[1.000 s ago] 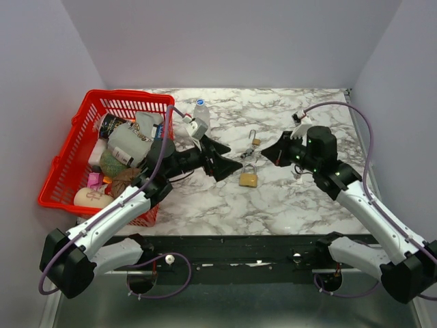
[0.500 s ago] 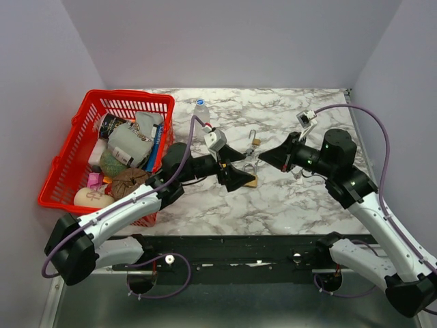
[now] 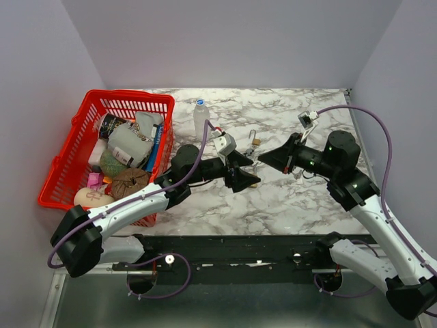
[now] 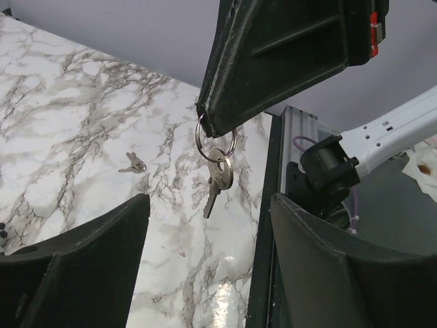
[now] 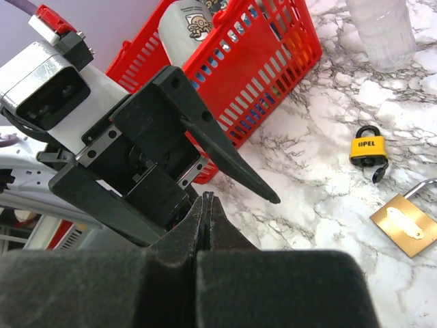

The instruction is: Unlock with the key

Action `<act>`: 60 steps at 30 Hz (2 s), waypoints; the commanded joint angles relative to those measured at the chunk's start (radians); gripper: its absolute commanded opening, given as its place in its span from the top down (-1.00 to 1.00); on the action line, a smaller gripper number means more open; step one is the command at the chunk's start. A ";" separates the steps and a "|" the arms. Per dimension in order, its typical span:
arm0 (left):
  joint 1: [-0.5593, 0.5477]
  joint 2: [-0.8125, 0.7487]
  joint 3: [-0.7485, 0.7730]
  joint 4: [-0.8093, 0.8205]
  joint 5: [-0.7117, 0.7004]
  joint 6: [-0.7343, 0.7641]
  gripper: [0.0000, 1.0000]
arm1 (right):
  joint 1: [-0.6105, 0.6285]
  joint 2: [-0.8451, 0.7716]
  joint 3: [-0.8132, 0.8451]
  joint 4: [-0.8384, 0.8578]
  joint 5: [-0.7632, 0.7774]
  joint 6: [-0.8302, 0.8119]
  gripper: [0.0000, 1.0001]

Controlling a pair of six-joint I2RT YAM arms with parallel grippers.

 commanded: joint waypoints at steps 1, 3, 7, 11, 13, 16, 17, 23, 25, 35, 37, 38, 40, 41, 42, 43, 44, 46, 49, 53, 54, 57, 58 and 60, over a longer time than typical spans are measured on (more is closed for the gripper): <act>-0.008 0.005 0.033 0.047 -0.016 0.017 -0.36 | 0.006 -0.014 -0.026 0.045 -0.035 0.031 0.99; -0.010 0.007 0.035 0.044 -0.013 0.014 -0.15 | 0.008 -0.011 -0.033 0.054 -0.035 0.037 0.99; -0.014 0.010 0.045 0.015 -0.019 0.031 0.27 | 0.008 -0.012 -0.042 0.059 -0.032 0.043 0.99; -0.017 0.013 0.053 -0.014 -0.028 0.040 0.68 | 0.008 -0.020 -0.046 0.057 -0.022 0.043 0.99; -0.017 0.007 0.051 -0.025 -0.037 0.052 0.94 | 0.006 -0.023 -0.052 0.057 -0.012 0.042 0.99; -0.019 -0.013 0.050 -0.074 -0.063 0.086 1.00 | 0.008 -0.029 -0.052 0.051 -0.003 0.042 0.99; -0.019 -0.021 0.050 -0.115 -0.080 0.127 1.00 | 0.008 -0.032 -0.052 0.038 0.001 0.039 0.99; -0.031 -0.091 0.076 -0.334 -0.084 0.284 1.00 | 0.008 -0.060 -0.027 -0.062 0.056 -0.087 0.76; -0.034 -0.096 0.108 -0.402 -0.022 0.325 1.00 | 0.008 -0.069 -0.023 -0.076 0.058 -0.167 0.55; -0.036 -0.047 0.167 -0.680 0.251 0.355 1.00 | 0.038 -0.072 -0.021 -0.134 -0.090 -0.395 -0.03; -0.036 -0.035 0.168 -0.691 0.279 0.349 1.00 | 0.060 -0.054 -0.024 -0.142 -0.098 -0.417 0.02; -0.036 -0.030 0.170 -0.697 0.289 0.347 1.00 | 0.069 -0.047 -0.026 -0.142 -0.103 -0.422 0.05; -0.036 -0.018 0.174 -0.704 0.317 0.347 1.00 | 0.103 -0.026 -0.023 -0.144 -0.118 -0.434 0.19; -0.036 -0.015 0.176 -0.710 0.323 0.347 1.00 | 0.112 -0.023 -0.021 -0.142 -0.123 -0.437 0.21; -0.036 -0.009 0.180 -0.712 0.335 0.348 1.00 | 0.123 -0.015 -0.019 -0.144 -0.127 -0.446 0.25; -0.036 -0.006 0.180 -0.714 0.337 0.347 1.00 | 0.141 -0.009 -0.018 -0.150 -0.134 -0.449 0.27; -0.036 -0.003 0.183 -0.715 0.339 0.347 1.00 | 0.150 0.006 -0.018 -0.154 -0.135 -0.454 0.28; -0.036 0.002 0.182 -0.717 0.337 0.347 1.00 | 0.176 0.022 -0.021 -0.173 -0.134 -0.463 0.31; -0.034 0.007 0.185 -0.724 0.334 0.350 1.00 | 0.196 0.032 -0.045 -0.180 -0.121 -0.462 0.34; -0.033 0.007 0.185 -0.727 0.326 0.350 1.00 | 0.212 0.029 -0.073 -0.174 -0.138 -0.449 0.36; -0.031 0.007 0.185 -0.727 0.323 0.350 1.00 | 0.213 0.026 -0.076 -0.174 -0.138 -0.448 0.38; -0.030 0.008 0.186 -0.726 0.313 0.350 1.00 | 0.218 0.028 -0.085 -0.183 -0.140 -0.448 0.41; -0.030 0.008 0.186 -0.724 0.314 0.349 1.00 | 0.221 0.034 -0.082 -0.191 -0.141 -0.455 0.42; -0.028 0.005 0.185 -0.712 0.317 0.347 1.00 | 0.225 0.040 -0.076 -0.209 -0.146 -0.460 0.45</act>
